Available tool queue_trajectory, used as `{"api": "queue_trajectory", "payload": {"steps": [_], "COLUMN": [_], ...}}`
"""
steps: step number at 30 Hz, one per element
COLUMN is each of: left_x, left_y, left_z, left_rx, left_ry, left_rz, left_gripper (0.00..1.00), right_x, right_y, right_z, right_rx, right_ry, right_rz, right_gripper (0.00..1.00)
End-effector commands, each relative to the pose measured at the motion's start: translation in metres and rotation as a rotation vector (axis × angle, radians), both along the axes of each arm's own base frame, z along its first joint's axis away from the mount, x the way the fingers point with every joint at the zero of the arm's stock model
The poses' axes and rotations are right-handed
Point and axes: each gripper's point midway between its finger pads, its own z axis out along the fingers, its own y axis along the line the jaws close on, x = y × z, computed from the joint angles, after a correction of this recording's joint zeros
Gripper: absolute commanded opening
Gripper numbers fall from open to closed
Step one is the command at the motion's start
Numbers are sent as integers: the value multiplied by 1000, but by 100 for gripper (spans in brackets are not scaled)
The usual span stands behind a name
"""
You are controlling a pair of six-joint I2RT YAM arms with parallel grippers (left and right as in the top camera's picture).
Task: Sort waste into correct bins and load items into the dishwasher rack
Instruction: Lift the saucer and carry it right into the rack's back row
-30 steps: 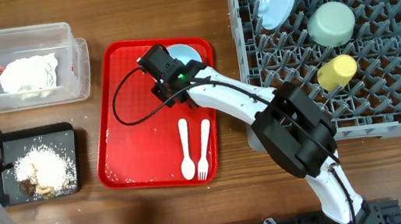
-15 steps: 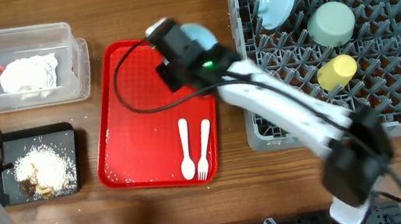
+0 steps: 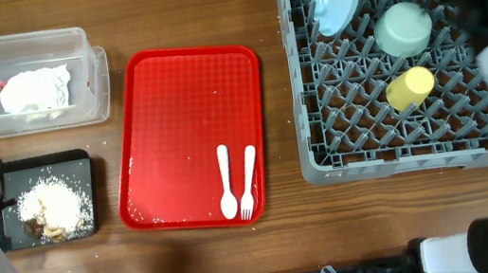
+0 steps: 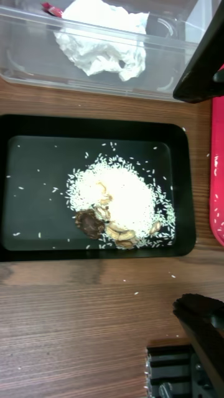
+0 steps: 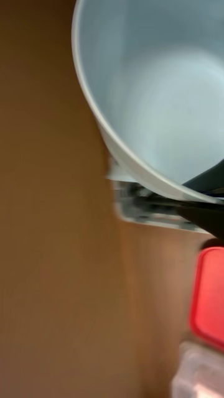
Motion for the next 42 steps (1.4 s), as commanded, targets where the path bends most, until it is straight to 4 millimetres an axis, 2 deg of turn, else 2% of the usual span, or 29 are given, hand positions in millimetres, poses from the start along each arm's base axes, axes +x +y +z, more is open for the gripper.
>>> {"api": "queue_trajectory", "payload": {"steps": [1,4,7,9,11,15,18,24,30,35,37,42], "left_x": [-3,-3,-3,-3,-3,-3,-3,-3,-3,-3,-3,-3], "left_y": [3,3,3,3,3,3,3,3,3,3,3,3], "left_z": [-2,-2,-2,-2,-2,-2,-2,-2,-2,-2,-2,-2], "left_rx": [5,5,5,5,5,5,5,5,5,5,5,5], "left_ry": [13,13,13,13,13,13,13,13,13,13,13,13], "left_rz": [11,11,11,11,11,11,11,11,11,11,11,11], "left_gripper": [100,100,100,100,100,100,100,100,100,100,100,100], "right_x": [4,28,62,78,93,110,114,120,128,130,126,115], "right_y": [23,9,3,0,-5,-12,-14,-18,-27,-50,-62,-88], "right_z": [10,-2,-33,-51,-77,-135,-157,-170,-173,-173,-173,-163], "right_rx": [247,387,545,641,741,856,884,894,897,878,880,886], "right_ry": [-107,-127,-100,-71,-35,71,111,121,103,65,62,39], "right_rz": [414,484,508,504,493,428,405,355,291,243,237,246], "right_gripper": [4,4,4,4,4,4,4,4,4,8,14,19]}}
